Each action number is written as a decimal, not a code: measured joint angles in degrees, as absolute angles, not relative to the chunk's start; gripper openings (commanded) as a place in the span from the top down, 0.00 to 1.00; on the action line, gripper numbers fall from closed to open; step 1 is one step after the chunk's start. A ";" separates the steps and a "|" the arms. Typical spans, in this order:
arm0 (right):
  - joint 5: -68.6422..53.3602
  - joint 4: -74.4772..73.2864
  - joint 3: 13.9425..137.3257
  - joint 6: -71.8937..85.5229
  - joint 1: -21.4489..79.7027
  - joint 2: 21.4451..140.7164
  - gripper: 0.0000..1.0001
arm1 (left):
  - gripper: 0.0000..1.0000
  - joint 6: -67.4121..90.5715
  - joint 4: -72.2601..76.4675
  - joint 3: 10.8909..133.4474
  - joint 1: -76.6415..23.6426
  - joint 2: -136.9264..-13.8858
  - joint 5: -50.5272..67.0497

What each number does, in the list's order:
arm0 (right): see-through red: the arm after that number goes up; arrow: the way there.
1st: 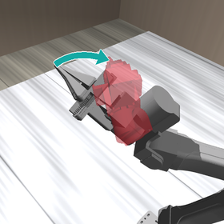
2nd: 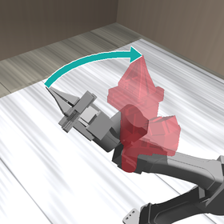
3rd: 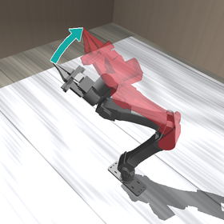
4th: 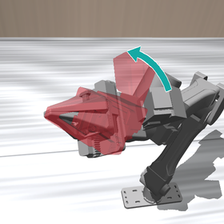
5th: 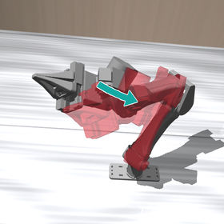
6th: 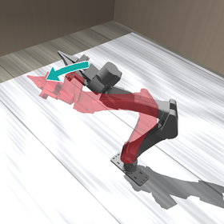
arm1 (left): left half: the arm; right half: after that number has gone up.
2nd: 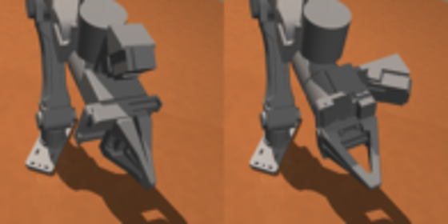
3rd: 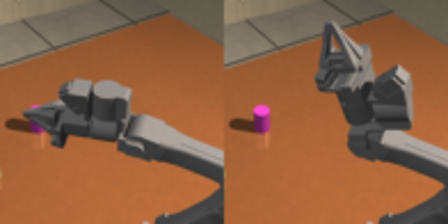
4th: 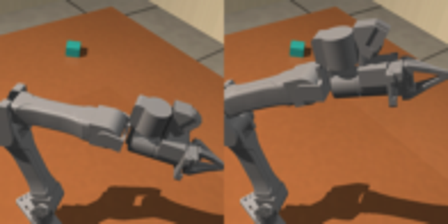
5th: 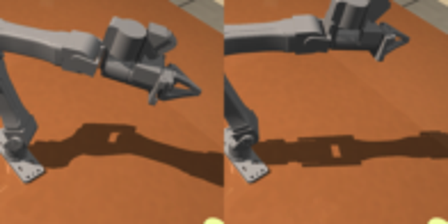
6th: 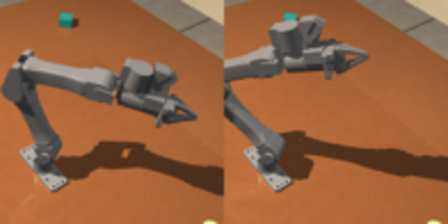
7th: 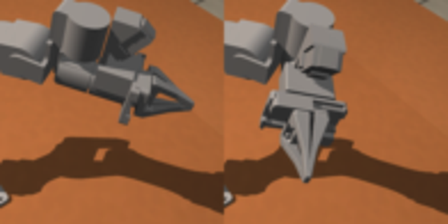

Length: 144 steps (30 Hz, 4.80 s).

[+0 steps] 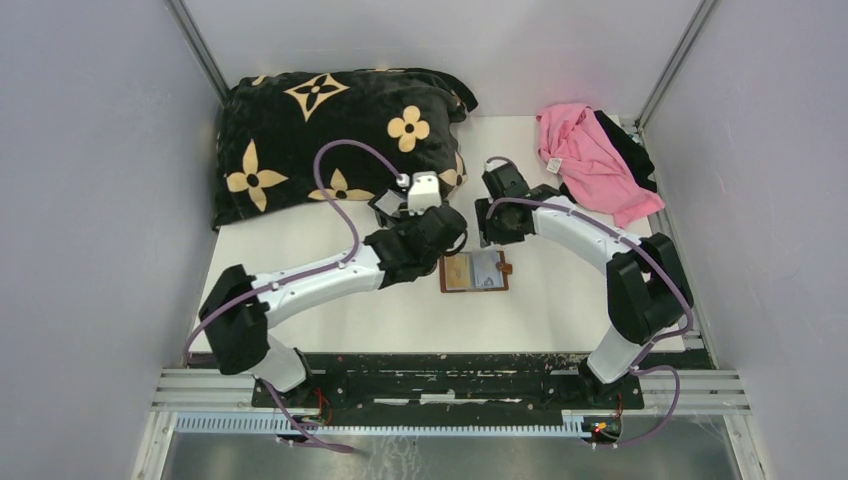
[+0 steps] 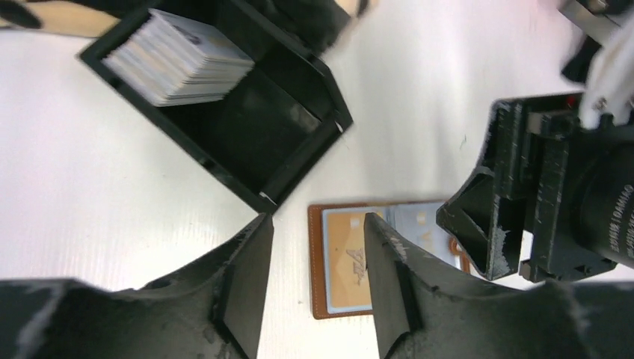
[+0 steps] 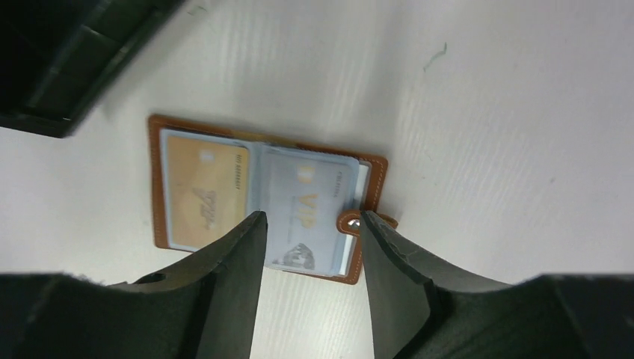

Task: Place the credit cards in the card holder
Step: Insert the credit card into the card holder, then pick up the credit card from the storage box.

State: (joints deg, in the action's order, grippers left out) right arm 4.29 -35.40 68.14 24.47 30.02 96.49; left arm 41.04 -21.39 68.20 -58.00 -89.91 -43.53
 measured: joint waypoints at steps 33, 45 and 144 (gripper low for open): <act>-13.93 -39.59 132.62 13.26 36.12 138.98 0.40 | 0.43 58.08 -11.40 51.46 -23.77 -86.30 -25.80; -17.50 -39.99 134.78 13.65 36.16 142.82 0.40 | 0.43 58.83 -8.62 51.31 -23.20 -91.96 -21.87; -20.25 -42.09 72.14 20.21 37.71 76.86 0.99 | 0.37 45.06 6.61 36.47 -33.89 -66.78 4.84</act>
State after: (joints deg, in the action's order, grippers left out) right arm -20.25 -42.09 72.14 20.21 37.71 76.86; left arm 45.06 6.61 36.47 -33.89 -66.78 4.84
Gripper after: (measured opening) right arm 0.014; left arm 0.630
